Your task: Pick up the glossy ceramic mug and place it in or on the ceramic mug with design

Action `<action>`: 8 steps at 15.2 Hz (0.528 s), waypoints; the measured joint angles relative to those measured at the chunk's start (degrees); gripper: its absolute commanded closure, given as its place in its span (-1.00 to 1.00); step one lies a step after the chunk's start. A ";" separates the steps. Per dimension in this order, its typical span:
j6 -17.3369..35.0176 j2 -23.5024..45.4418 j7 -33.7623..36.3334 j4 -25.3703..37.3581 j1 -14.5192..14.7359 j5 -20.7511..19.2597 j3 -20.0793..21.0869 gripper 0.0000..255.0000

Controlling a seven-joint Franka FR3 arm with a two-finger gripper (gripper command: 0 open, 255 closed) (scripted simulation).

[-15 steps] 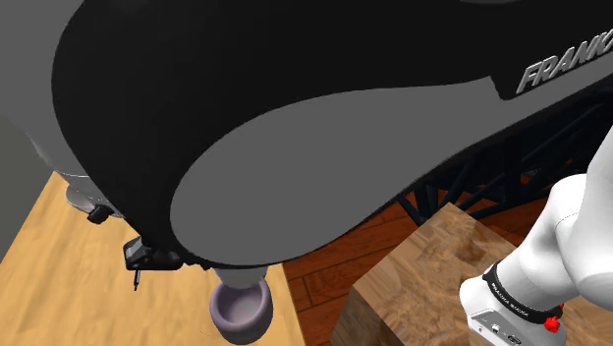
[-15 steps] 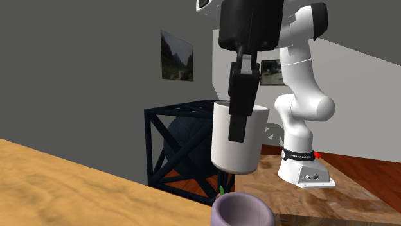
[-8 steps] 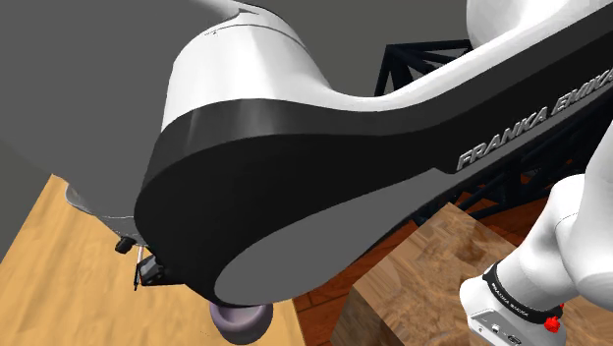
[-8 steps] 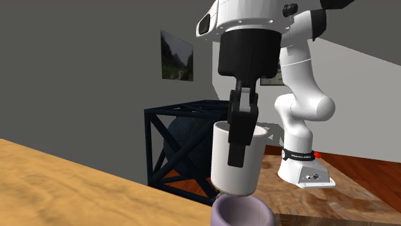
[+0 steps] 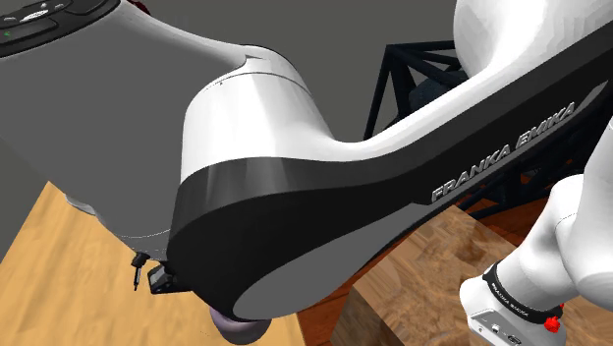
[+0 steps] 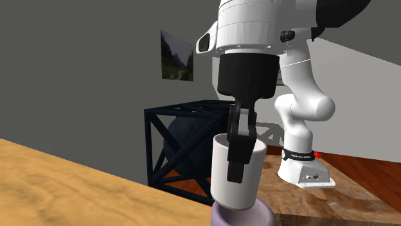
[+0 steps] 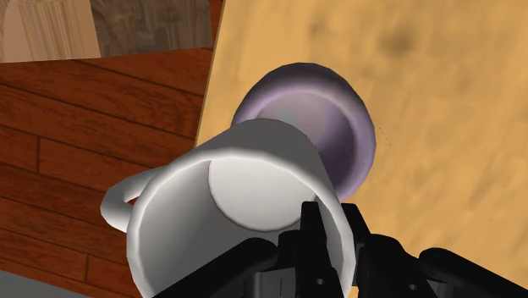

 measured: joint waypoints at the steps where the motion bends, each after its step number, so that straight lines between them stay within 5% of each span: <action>1: 0.02 0.00 0.01 -0.02 0.00 0.00 0.00 1.00; 2: 0.04 0.00 0.01 -0.04 0.00 0.00 0.00 1.00; 3: 0.05 0.00 0.01 -0.04 0.00 0.00 0.00 -1.00; 8: 0.06 -0.01 0.01 -0.04 0.00 -0.01 0.00 -1.00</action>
